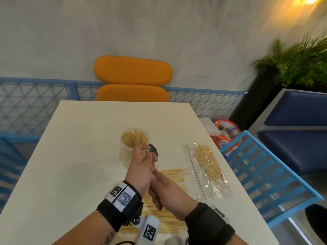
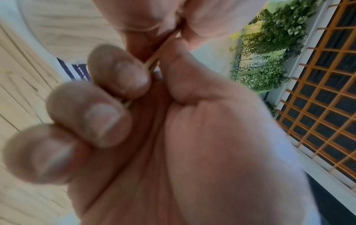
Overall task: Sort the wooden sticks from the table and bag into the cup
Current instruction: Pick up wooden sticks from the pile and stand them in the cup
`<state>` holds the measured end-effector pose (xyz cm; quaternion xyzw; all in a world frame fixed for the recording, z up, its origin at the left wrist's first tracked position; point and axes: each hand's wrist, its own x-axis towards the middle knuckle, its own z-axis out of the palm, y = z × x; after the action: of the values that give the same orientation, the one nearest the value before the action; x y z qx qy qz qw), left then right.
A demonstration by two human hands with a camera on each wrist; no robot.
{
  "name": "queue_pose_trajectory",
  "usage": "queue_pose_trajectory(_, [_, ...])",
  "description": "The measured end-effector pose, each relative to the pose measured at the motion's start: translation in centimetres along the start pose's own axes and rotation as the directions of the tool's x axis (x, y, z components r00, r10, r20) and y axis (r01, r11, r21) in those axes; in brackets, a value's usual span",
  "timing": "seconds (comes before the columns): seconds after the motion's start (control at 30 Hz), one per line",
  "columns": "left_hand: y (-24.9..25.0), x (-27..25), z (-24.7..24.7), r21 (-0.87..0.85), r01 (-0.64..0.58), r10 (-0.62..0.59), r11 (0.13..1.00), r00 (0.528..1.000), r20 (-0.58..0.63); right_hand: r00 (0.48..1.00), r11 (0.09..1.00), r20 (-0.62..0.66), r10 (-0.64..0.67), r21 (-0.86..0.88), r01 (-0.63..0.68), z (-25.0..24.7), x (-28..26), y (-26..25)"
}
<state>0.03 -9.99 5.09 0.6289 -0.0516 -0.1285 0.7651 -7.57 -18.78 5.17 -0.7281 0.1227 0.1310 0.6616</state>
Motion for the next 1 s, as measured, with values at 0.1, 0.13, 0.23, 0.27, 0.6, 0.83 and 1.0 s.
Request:
queue_pose_trajectory(0.1, [0.3, 0.0, -0.7, 0.076, -0.007, 0.002, 0.997, 0.998, 0.063, 0.998, 0.999, -0.057, -0.034, 0.036, 0.036, -0.1, 0.1, -0.2])
queue_pose_trajectory(0.13, [0.6, 0.1, -1.0, 0.083, -0.016, 0.009, 0.996, 0.996, 0.083, 0.996, 0.996, -0.068, -0.057, 0.057, 0.061, -0.1, 0.2, -0.5])
queue_pose_trajectory(0.23, [1.7, 0.6, -1.9, 0.106, -0.07, 0.055, 0.992, 0.99, 0.133, 0.983, 0.986, -0.104, -0.15, 0.056, 0.156, -0.3, 1.0, -1.3])
queue_pose_trajectory(0.27, [2.3, 0.8, -2.1, 0.105, -0.09, 0.075, 0.99, 0.987, 0.14, 0.976, 0.981, -0.12, -0.183, 0.047, 0.19, -0.4, 1.4, -1.7])
queue_pose_trajectory(0.6, [11.6, 5.8, -5.2, 0.2, -0.384, 0.386, 0.901, 0.922, 0.031, 0.928, 0.949, -0.201, -0.315, -0.055, 0.311, -2.3, 7.2, -8.3])
queue_pose_trajectory(0.83, [10.5, 8.1, -6.8, 0.447, -0.403, 0.44, 0.799, 0.898, 0.023, 0.905, 0.881, -0.236, -0.353, -0.409, 0.237, -3.2, 9.4, -5.5])
queue_pose_trajectory(1.0, [6.6, 8.3, -6.7, 0.629, -0.392, 0.399, 0.671, 0.906, 0.14, 0.89, 0.795, -0.19, -0.415, -0.551, 0.253, -2.4, 10.5, -3.8])
